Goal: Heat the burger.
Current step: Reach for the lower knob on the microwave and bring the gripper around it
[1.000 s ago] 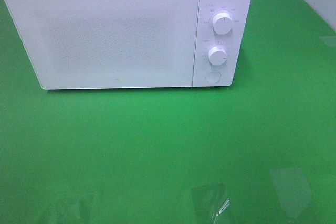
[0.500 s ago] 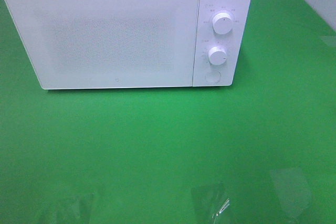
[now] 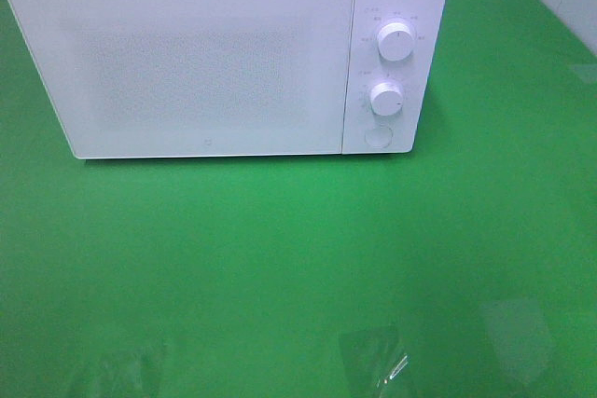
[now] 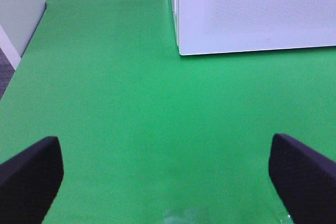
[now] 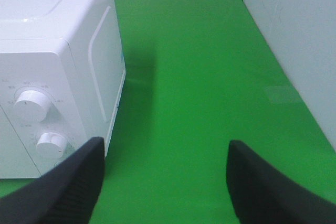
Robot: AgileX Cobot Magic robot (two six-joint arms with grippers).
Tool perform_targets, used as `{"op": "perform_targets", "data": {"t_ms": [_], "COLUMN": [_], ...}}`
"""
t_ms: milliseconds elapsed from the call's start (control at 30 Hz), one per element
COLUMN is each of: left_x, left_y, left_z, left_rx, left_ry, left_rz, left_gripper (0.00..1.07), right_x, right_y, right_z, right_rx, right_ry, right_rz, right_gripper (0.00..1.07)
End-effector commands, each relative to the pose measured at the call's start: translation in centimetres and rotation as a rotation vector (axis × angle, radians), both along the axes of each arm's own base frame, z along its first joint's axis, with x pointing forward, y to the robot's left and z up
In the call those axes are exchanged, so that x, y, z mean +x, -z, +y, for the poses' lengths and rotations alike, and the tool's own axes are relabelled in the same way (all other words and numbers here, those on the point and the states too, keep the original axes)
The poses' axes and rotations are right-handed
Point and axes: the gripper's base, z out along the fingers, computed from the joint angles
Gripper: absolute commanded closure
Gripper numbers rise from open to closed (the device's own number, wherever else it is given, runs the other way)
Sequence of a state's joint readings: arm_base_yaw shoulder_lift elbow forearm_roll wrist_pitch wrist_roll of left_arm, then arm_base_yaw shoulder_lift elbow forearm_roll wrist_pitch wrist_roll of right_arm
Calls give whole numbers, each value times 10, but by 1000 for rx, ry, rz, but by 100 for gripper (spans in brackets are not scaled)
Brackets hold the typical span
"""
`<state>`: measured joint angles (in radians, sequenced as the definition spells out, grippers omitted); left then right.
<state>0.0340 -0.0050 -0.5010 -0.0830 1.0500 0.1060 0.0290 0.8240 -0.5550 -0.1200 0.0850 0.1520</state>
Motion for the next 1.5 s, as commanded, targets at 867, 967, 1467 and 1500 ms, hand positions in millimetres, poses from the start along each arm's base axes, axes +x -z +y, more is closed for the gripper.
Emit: {"op": "perform_targets", "data": {"t_ms": [867, 967, 1467, 1500], "left_x": [-3, -3, -3, -3], "left_y": [0, 0, 0, 0], "left_z": [0, 0, 0, 0], "left_rx": [1, 1, 1, 1], "left_ry": [-1, -1, -1, -1], "left_rz": [-35, -35, -35, -35], "left_gripper": [6, 6, 6, 6], "right_x": [53, 52, 56, 60], "right_y": [93, 103, 132, 132], "right_z": [48, 59, 109, 115], "right_rx": [-197, -195, -209, -203], "right_ry": [-20, 10, 121, 97], "right_rz": [-184, -160, -181, -195], "right_gripper": [22, 19, 25, 26]}}
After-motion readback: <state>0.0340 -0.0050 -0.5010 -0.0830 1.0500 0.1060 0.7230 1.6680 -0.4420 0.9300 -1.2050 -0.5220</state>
